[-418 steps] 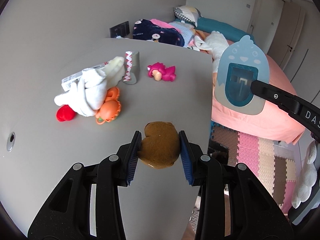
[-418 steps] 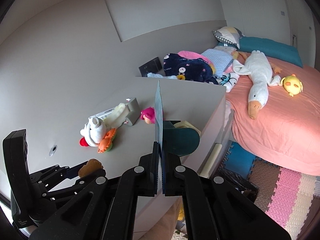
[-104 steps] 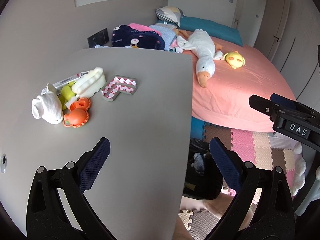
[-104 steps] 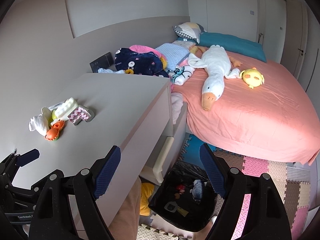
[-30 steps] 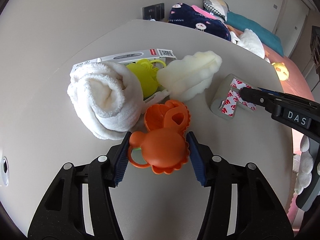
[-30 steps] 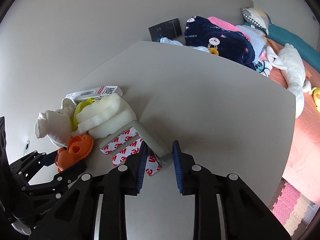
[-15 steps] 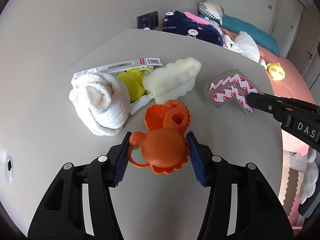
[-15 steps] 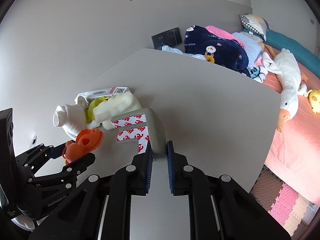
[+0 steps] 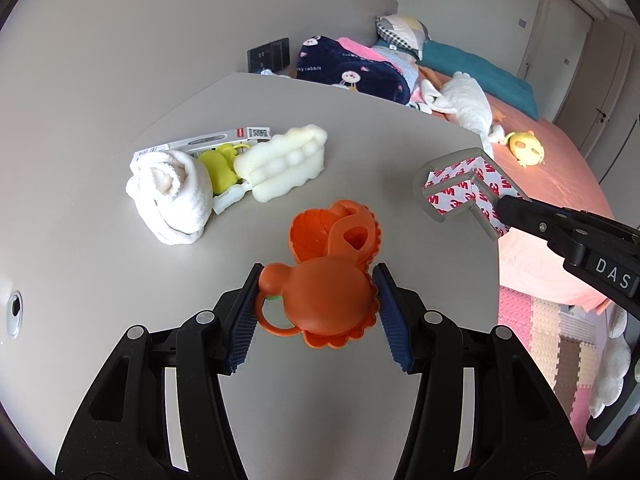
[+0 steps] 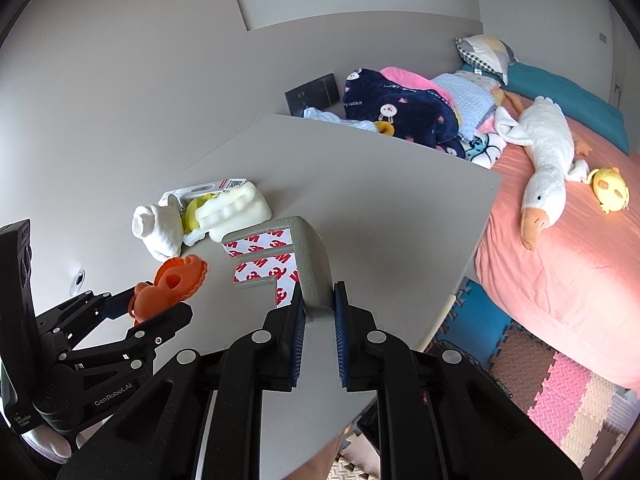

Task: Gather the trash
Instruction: 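Carry the orange toy and corner guard to the black bin and release both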

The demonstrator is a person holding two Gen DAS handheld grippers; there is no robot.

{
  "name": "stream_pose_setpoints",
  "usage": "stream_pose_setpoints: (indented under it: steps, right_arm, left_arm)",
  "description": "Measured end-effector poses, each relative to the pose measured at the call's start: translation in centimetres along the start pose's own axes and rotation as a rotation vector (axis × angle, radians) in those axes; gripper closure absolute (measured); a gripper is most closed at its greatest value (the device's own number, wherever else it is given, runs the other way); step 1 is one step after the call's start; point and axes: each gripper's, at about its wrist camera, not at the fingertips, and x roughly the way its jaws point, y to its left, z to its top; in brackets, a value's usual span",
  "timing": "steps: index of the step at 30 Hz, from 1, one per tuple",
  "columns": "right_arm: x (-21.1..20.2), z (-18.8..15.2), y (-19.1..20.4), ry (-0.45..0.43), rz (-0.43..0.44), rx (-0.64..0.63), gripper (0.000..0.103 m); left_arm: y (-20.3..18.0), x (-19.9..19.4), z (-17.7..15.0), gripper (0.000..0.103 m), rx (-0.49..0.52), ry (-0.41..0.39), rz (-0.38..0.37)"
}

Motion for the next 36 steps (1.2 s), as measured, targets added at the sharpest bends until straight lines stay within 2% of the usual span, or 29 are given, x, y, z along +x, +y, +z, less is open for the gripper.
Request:
stream_pose_setpoints:
  steps: [19,36]
  right_arm:
    - [-7.4,-4.8,-5.4,-0.048,-0.087,0.083,0.088]
    - [-12.4,-8.0,-10.7,-0.081,-0.186,0.17,0.088]
  left_arm:
    - [-8.9,-2.8,-2.1,0.05,0.121,-0.006,-0.093]
    - [-16.5,-3.3,-3.1,0.05,0.243,0.005,-0.182]
